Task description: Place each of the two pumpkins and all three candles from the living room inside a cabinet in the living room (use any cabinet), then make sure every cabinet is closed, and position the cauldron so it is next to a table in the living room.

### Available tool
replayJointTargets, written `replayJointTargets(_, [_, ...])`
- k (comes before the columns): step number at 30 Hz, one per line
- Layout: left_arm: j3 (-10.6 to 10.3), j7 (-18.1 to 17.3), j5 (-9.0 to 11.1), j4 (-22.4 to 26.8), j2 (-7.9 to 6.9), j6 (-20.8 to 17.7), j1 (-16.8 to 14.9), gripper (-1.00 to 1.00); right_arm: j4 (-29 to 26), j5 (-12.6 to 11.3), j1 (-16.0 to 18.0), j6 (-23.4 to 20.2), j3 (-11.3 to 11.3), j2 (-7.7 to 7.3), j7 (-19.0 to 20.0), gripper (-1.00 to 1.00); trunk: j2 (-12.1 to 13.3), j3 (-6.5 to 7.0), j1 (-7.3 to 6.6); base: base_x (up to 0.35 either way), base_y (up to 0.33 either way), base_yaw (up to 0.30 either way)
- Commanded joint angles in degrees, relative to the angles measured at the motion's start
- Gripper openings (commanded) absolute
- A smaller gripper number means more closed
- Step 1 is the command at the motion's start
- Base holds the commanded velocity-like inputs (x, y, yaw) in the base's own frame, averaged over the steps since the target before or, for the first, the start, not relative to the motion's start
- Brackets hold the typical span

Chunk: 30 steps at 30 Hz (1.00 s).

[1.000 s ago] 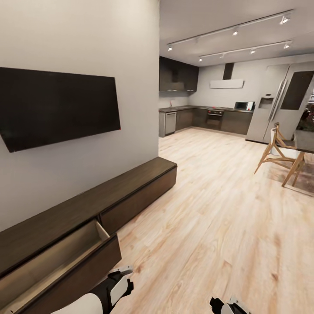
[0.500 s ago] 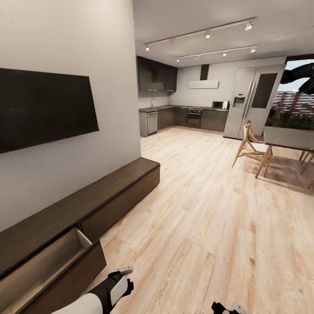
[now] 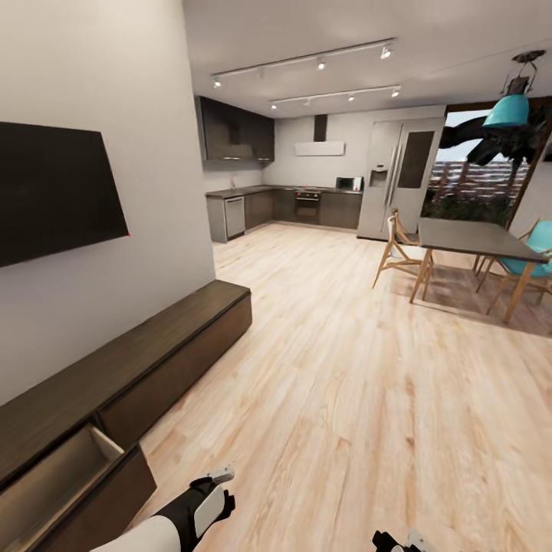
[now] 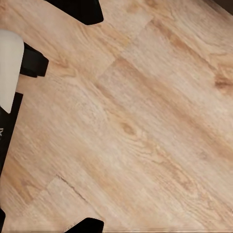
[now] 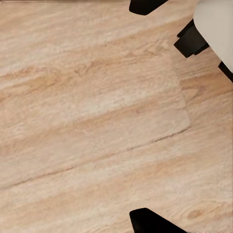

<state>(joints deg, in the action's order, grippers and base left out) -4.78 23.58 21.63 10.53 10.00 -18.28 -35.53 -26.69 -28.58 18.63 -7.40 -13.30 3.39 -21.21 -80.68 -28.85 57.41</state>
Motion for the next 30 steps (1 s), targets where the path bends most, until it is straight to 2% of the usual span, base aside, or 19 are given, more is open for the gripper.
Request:
replayJointTargets(1, [-0.5,0.4,0.5,0.1,0.0,-0.3,0.0,1.0,-0.2,-0.3,0.0,-0.2,-0.1,0.04,-0.2,1.0,0.0,-0.06,0.02,0.238,0.0,-0.281])
replayJointTargets(16, [-0.5,0.4,0.4,0.1,0.0,-0.1,0.2,1.0,-0.2,-0.4,0.0,-0.1,-0.1,0.02,-0.2,1.0,0.0,-0.06,0.02,0.336,0.0,-0.277])
replayJointTargets(30, [-0.5,0.4,0.4,0.1,0.0,-0.1,0.2,1.0,-0.2,-0.7,0.0,-0.1,-0.1,-0.03,-0.1,1.0,0.0,-0.06,0.02,0.35,0.0,-0.028])
